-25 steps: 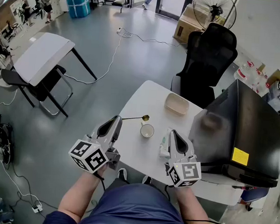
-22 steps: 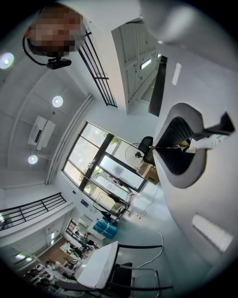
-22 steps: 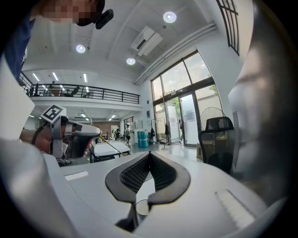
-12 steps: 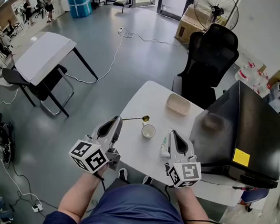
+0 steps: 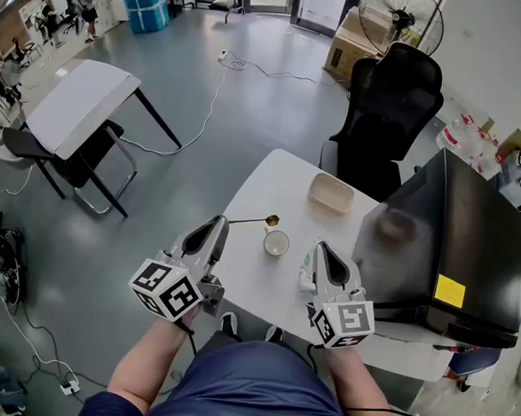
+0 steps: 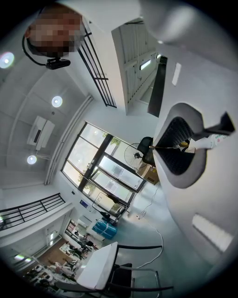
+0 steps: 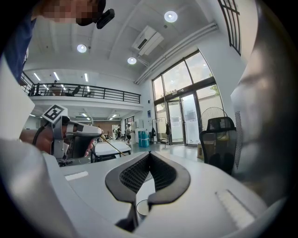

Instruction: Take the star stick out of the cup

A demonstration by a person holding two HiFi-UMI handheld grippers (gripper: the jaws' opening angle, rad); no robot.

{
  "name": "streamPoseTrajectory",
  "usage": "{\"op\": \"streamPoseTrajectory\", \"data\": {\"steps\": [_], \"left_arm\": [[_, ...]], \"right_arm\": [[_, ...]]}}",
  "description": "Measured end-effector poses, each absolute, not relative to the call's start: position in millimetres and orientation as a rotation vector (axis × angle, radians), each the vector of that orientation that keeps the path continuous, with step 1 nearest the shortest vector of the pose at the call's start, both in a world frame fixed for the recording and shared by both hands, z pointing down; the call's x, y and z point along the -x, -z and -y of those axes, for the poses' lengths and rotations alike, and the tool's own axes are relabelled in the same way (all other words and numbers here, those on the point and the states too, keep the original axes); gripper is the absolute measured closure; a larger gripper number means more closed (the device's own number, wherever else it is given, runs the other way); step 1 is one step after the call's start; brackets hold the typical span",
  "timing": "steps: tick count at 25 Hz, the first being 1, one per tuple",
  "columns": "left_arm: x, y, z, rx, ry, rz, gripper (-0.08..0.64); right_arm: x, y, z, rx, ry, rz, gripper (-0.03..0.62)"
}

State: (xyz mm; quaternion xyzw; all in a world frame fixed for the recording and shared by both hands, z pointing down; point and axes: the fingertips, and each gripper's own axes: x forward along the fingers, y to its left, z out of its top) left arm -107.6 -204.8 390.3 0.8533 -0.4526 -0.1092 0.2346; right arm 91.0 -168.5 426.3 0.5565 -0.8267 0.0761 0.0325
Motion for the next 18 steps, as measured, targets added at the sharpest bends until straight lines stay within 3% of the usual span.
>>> {"op": "streamPoseTrajectory", "data": {"steps": [18], "left_arm": [[113.5, -392.7, 210.6, -2.347, 0.296, 1.218, 0.552]], "right_arm": [[-83.4, -427.2, 171.2, -1.714, -0.228, 2.53, 0.586]]}}
